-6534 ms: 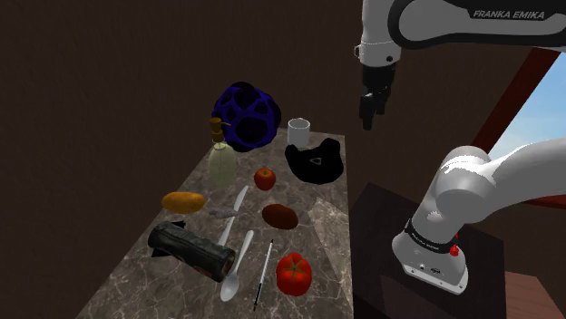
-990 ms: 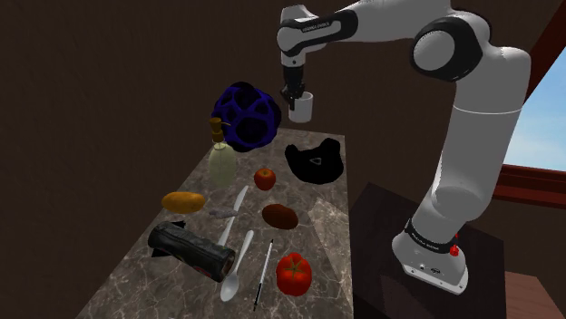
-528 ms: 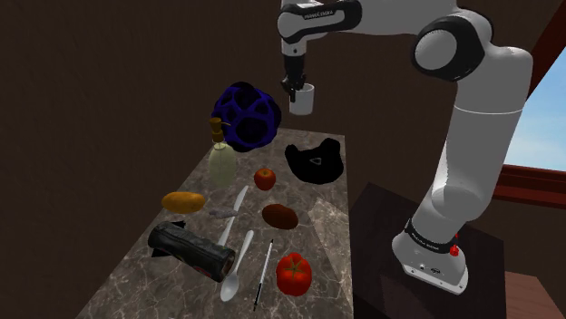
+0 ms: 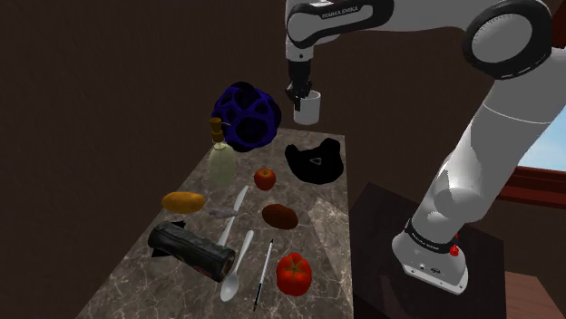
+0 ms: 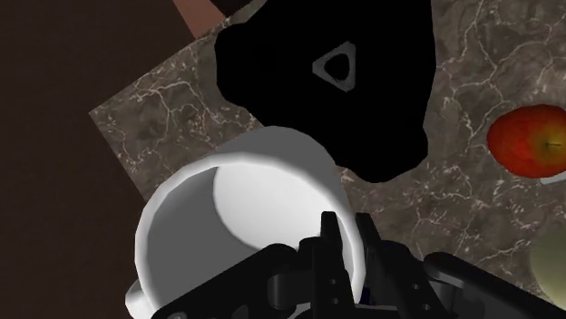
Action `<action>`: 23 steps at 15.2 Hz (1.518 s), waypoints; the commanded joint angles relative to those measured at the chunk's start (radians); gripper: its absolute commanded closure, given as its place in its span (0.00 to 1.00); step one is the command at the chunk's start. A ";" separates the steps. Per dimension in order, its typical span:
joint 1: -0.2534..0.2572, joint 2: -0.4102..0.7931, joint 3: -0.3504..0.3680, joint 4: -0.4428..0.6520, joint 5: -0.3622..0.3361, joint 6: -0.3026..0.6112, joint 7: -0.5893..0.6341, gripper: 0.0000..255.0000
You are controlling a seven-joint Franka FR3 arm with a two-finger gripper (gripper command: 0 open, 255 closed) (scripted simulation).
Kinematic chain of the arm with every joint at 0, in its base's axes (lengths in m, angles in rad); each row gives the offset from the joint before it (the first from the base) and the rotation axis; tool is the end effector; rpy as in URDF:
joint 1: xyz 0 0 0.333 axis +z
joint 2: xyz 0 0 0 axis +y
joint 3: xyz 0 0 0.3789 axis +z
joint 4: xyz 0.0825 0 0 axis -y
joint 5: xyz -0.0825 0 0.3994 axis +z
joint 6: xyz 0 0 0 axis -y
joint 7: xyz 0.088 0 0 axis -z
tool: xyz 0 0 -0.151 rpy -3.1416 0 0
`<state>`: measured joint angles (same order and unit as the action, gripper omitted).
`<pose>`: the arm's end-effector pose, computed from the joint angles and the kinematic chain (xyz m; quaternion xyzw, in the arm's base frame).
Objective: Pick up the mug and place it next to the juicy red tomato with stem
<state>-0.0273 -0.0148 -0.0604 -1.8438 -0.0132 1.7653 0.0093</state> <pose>0.5600 -0.0512 0.5346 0.9984 -0.0470 -0.0321 0.0047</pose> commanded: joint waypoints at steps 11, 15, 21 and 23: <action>0.095 -0.344 0.123 -0.361 0.037 0.016 0.206 1.00; 0.131 -0.441 0.175 -0.443 0.071 0.003 0.278 1.00; 0.195 -0.566 0.262 -0.532 0.139 -0.026 0.394 1.00; 0.218 -0.601 0.294 -0.552 0.166 -0.037 0.435 1.00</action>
<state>0.1793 -0.5981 0.2174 -2.3868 0.1395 1.7350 0.4226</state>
